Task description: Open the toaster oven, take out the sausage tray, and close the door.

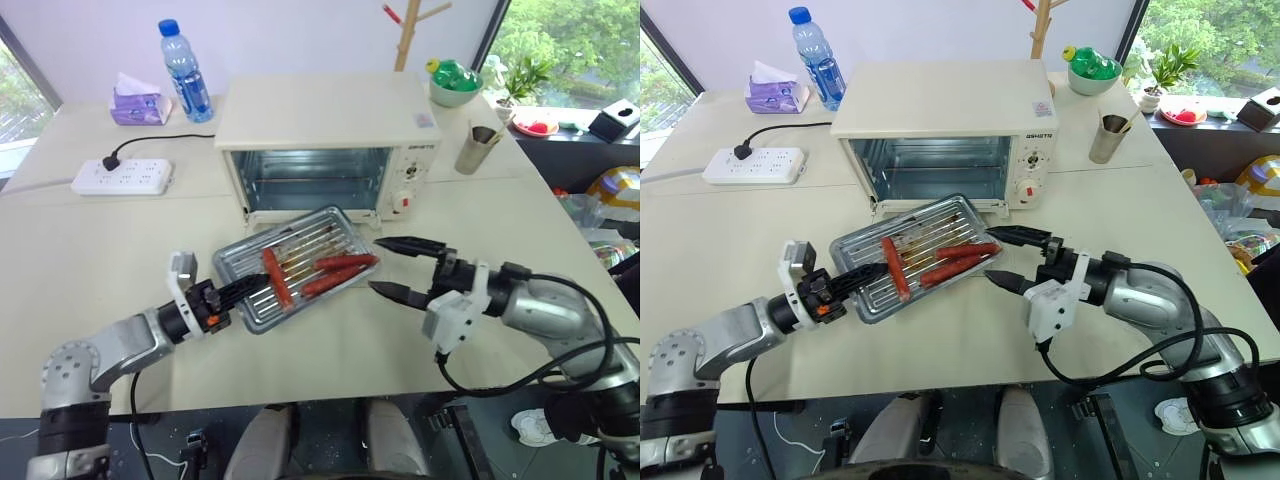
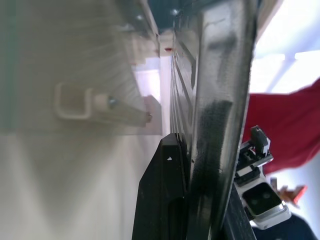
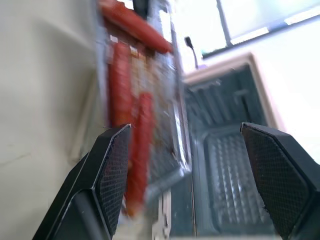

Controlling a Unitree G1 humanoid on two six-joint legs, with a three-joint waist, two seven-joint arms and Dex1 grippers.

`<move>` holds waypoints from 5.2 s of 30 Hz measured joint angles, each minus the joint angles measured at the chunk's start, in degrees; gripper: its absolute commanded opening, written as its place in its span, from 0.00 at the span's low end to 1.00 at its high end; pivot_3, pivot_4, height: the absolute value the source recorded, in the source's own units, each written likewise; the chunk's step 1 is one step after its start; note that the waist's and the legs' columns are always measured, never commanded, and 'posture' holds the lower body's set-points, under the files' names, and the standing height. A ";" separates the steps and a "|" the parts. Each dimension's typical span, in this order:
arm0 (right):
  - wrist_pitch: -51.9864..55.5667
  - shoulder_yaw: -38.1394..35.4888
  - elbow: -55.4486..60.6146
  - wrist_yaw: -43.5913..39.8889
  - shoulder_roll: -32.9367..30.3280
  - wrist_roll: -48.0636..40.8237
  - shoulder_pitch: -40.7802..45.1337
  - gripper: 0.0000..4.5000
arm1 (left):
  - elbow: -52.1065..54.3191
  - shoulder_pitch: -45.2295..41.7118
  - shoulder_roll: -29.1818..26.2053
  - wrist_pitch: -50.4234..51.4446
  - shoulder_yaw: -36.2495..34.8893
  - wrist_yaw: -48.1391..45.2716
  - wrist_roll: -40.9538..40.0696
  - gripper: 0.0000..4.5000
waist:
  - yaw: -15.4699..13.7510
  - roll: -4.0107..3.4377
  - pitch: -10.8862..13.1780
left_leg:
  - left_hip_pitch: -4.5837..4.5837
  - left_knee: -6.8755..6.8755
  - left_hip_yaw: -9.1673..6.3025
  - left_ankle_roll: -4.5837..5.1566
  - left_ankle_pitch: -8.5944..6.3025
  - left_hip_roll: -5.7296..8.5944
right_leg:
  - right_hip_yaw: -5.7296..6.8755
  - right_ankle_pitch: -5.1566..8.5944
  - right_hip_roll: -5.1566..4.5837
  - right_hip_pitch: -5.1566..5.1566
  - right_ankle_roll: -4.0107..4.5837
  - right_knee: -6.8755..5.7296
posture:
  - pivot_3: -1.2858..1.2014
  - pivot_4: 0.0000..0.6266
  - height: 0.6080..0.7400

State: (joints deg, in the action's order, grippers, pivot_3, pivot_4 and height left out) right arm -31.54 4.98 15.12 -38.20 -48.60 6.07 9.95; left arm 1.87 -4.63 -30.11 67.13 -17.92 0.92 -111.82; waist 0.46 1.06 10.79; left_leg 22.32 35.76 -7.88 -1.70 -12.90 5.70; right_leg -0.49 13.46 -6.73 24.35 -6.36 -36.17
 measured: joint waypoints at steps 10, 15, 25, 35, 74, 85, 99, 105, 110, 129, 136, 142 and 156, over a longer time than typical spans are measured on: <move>21.85 -5.89 -6.78 -1.63 2.71 -12.37 -2.25 0.79 | 13.88 18.58 5.22 -6.86 -13.73 -2.40 0.01 0.00 | 0.04 0.00 -0.01 | 0.00 -0.01 0.19 0.14 -0.09 -0.08 | -0.10 0.02 -0.05 0.00 0.04 0.12 | 0.52 0.24 0.99; 24.97 -5.53 -13.44 -2.93 4.73 -12.88 0.13 0.79 | 22.39 30.83 10.20 -12.95 -15.88 -3.92 0.01 0.00 | -0.13 0.03 -0.02 | 0.05 0.09 0.28 0.21 -0.16 -0.11 | -0.12 0.02 -0.10 -0.04 0.05 0.20 | 0.52 0.24 0.99; 25.61 -2.12 -22.34 -6.59 8.80 -11.87 3.97 0.79 | 27.84 42.27 17.41 -24.75 -22.05 -7.28 0.00 0.00 | -0.90 0.03 -0.02 | 0.13 0.26 0.52 0.31 -0.38 -0.33 | -0.10 -0.01 -0.01 -0.08 0.11 0.48 | 0.52 0.24 0.99; 34.29 0.82 -21.82 -12.01 13.87 -14.49 6.53 0.79 | 28.56 44.01 19.88 -29.22 -25.81 -8.17 -0.01 0.00 | -1.17 0.07 -0.02 | 0.14 0.30 0.57 0.45 -0.52 -0.37 | -0.09 -0.04 0.04 -0.28 0.15 0.86 | 0.52 0.24 0.99; 58.68 -21.41 10.82 -24.74 -2.55 -39.44 -12.41 1.00 | 12.04 24.21 -10.58 -4.90 -6.23 -14.37 -0.04 0.00 | -1.30 0.11 -0.07 | 0.17 0.35 1.54 0.49 -1.03 -0.95 | -0.07 0.00 0.02 -0.13 0.06 0.94 | 0.52 0.24 0.99; 61.16 -28.23 18.85 -20.89 -2.37 -40.31 -20.89 1.00 | -3.43 -1.73 -13.93 4.08 10.77 -17.28 1.59 0.00 | -1.23 0.07 -0.09 | 0.16 0.34 1.53 0.49 -1.02 -0.91 | -0.08 -0.05 0.01 -0.11 0.00 0.91 | 0.52 0.24 0.99; 61.75 -28.54 21.90 -16.06 -1.68 -40.84 -23.83 1.00 | -13.06 -13.92 -3.27 7.80 16.49 -21.84 18.95 0.00 | -1.27 0.09 -0.08 | 0.16 0.42 1.55 0.50 -1.01 -0.76 | -0.09 -0.12 -0.02 -0.16 -0.12 0.90 | 0.52 0.24 0.99; 61.69 -27.86 21.90 -14.82 -1.51 -40.82 -23.33 1.00 | -16.47 -17.55 -1.00 8.25 16.50 -28.37 28.09 0.00 | -1.62 -0.09 -0.19 | 0.03 0.47 1.53 0.50 -1.00 -0.71 | -0.07 -0.14 -0.05 -0.38 -0.16 0.91 | 0.52 0.24 0.99; 61.50 -27.46 21.95 -14.00 -0.99 -40.72 -23.53 1.00 | -19.07 -19.10 -0.62 7.99 16.48 -33.97 34.30 0.00 | -1.36 -0.25 -0.29 | -0.34 0.46 1.50 0.48 -1.02 -0.73 | 0.01 -0.09 -0.07 -0.82 -0.25 0.98 | 0.52 0.24 0.99; 60.30 -24.42 21.63 -12.74 -0.30 -39.39 -21.15 1.00 | -20.79 -19.74 -8.29 5.19 14.08 -47.45 50.25 0.81 | -0.57 -0.40 -0.41 | -0.56 0.24 1.45 0.47 -1.03 -1.03 | 0.08 0.02 0.04 -0.87 -0.39 1.06 | 0.52 0.24 0.99; 58.63 -22.81 17.81 -14.65 -0.47 -38.21 -18.36 1.00 | -6.73 -4.62 -23.40 -13.00 13.95 -57.99 62.20 0.81 | 0.58 -0.40 -0.41 | -0.31 0.02 1.68 0.29 -1.15 -1.25 | -0.07 -0.11 0.01 -0.37 -0.08 1.13 | 0.52 0.24 0.99; 57.70 -20.96 10.75 -19.13 -2.25 -37.88 -12.69 1.00 | -3.33 5.50 -35.10 -28.63 8.36 -67.50 73.27 0.81 | -0.28 -0.36 -0.15 | 0.25 0.15 1.83 0.32 -1.13 -1.48 | 0.29 -0.23 -0.04 0.14 0.10 1.12 | 0.52 0.24 0.99; 61.20 -15.97 -0.15 -34.03 -9.10 -41.02 -0.53 1.00 | 8.16 1.60 -43.09 -27.60 -3.71 -79.86 70.19 0.81 | -0.67 -0.42 0.15 | 0.87 0.36 1.82 0.39 -1.15 -1.52 | 0.72 -0.26 0.08 0.45 0.03 1.15 | 0.52 0.24 0.99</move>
